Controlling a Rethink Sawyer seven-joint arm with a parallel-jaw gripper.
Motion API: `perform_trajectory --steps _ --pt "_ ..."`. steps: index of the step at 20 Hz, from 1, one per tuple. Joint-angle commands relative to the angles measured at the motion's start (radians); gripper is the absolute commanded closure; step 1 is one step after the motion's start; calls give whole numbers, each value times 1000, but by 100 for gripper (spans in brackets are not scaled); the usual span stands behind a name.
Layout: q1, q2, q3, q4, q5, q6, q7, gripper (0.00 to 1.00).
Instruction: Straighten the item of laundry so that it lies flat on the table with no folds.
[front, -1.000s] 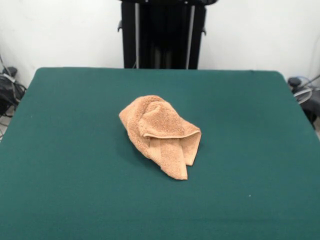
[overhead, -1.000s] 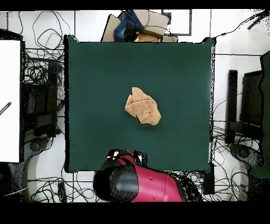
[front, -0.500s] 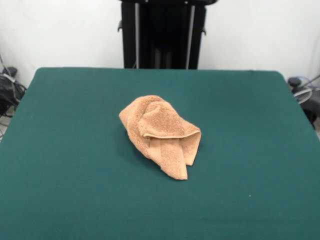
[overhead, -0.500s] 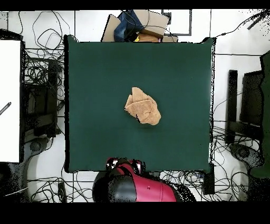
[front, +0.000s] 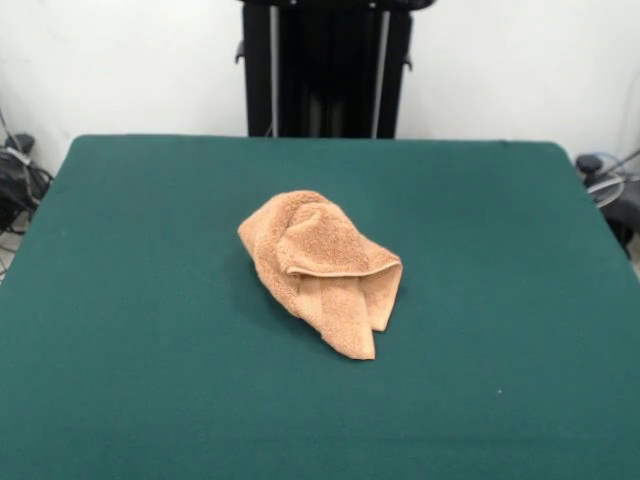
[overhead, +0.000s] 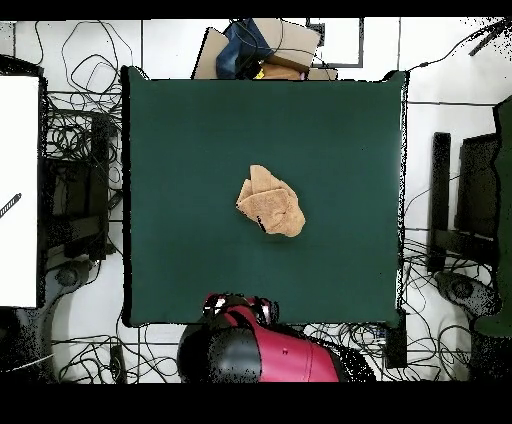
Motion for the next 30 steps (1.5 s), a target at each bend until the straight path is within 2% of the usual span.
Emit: perform_trajectory --steps 1,13,19,25,30 --pt "15 92 36 -112 -47 33 125 0" --pt "45 298 19 -323 -42 -9 168 0" --pt "58 337 8 -395 -27 34 172 0" --pt "61 359 4 -411 -14 33 171 0" --pt "68 395 -3 -407 -18 -24 179 0"
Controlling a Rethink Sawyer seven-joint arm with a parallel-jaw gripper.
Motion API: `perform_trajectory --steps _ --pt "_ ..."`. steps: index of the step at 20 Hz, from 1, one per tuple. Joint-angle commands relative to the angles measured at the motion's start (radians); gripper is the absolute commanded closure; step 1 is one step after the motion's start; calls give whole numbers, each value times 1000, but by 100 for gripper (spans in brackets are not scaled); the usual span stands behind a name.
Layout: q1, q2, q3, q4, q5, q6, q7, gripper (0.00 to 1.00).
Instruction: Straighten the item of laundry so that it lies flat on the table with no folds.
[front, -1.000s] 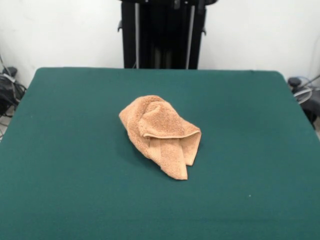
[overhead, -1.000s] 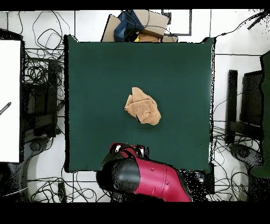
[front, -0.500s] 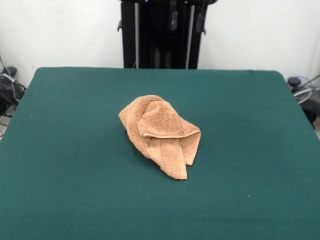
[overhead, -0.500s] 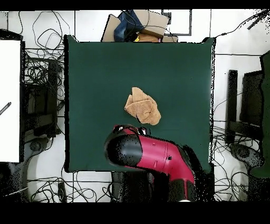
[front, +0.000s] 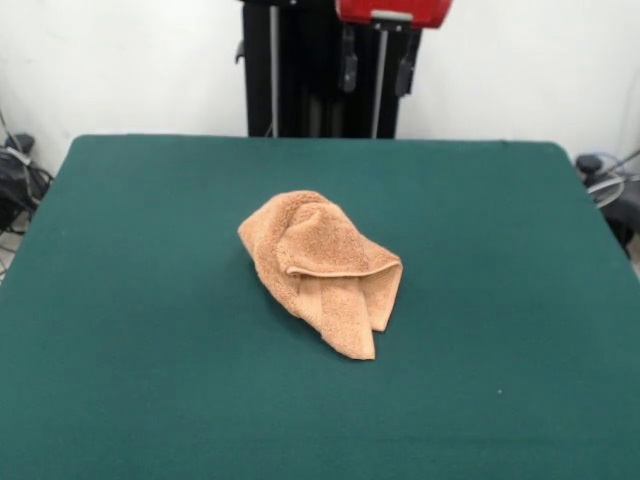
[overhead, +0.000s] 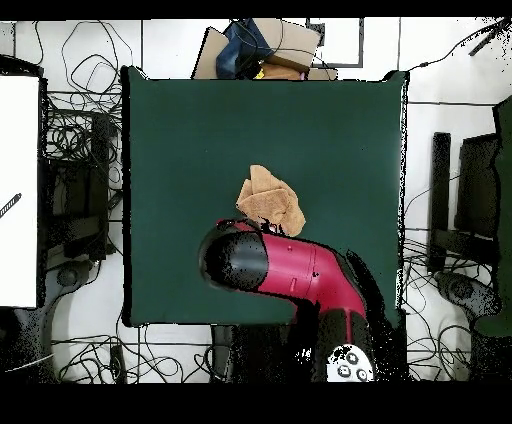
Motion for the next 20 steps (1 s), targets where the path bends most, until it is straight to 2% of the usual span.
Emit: perform_trajectory --steps 1,20 --pt "19 85 -3 -37 -20 -27 176 0" --pt "-4 130 -13 -72 -35 -39 137 0"
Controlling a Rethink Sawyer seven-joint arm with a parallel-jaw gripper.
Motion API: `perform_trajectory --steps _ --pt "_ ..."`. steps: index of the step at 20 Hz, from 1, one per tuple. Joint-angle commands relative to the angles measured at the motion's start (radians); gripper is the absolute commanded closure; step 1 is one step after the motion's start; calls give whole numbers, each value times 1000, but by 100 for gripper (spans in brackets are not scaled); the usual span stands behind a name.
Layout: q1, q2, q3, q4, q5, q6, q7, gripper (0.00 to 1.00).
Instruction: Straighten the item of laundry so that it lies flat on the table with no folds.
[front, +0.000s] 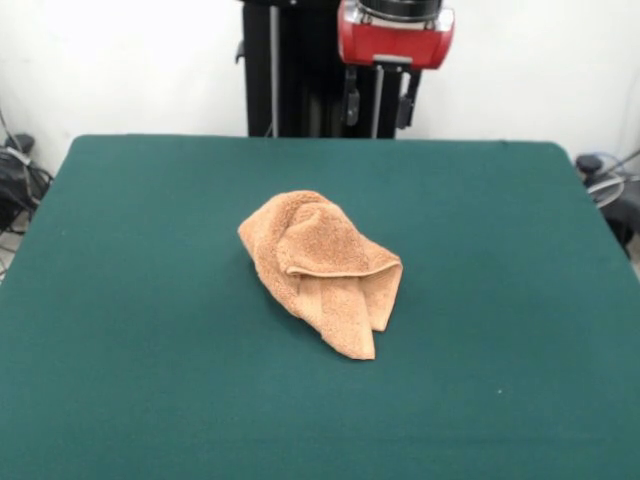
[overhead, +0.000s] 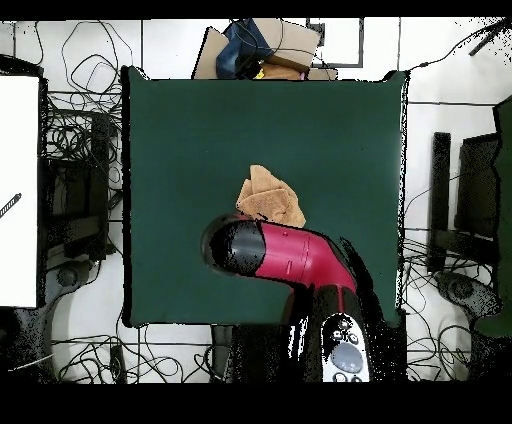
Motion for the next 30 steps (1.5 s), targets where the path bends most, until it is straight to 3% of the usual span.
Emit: perform_trajectory --steps 1,30 --pt "-17 31 -12 -25 -38 -42 134 0" --pt "-41 90 -15 -95 -20 -36 147 0"
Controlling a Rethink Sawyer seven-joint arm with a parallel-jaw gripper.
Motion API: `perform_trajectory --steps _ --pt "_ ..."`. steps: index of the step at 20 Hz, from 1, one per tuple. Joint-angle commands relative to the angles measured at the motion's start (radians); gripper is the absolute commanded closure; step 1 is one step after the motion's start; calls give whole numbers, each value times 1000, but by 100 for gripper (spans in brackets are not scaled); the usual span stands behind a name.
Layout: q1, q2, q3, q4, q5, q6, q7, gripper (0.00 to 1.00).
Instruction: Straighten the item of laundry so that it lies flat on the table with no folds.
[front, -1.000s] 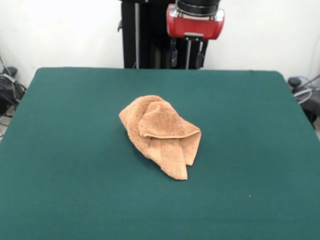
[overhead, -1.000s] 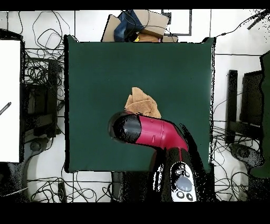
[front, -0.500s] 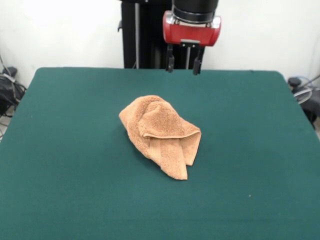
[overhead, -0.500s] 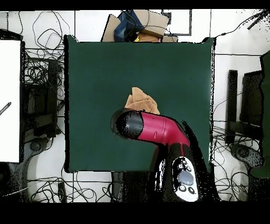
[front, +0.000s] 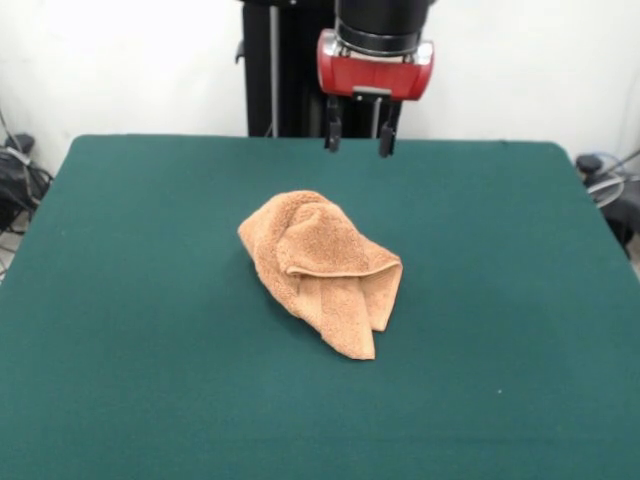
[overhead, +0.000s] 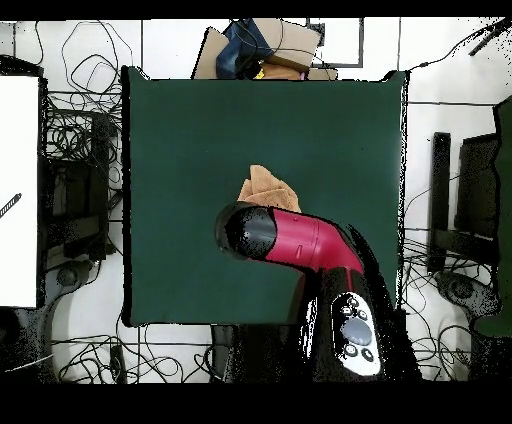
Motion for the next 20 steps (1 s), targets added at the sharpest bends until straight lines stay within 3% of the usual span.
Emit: perform_trajectory --steps 1,20 --pt "-18 17 -13 -28 -19 -36 149 0" --pt "-34 88 -18 -79 -22 -59 148 0"
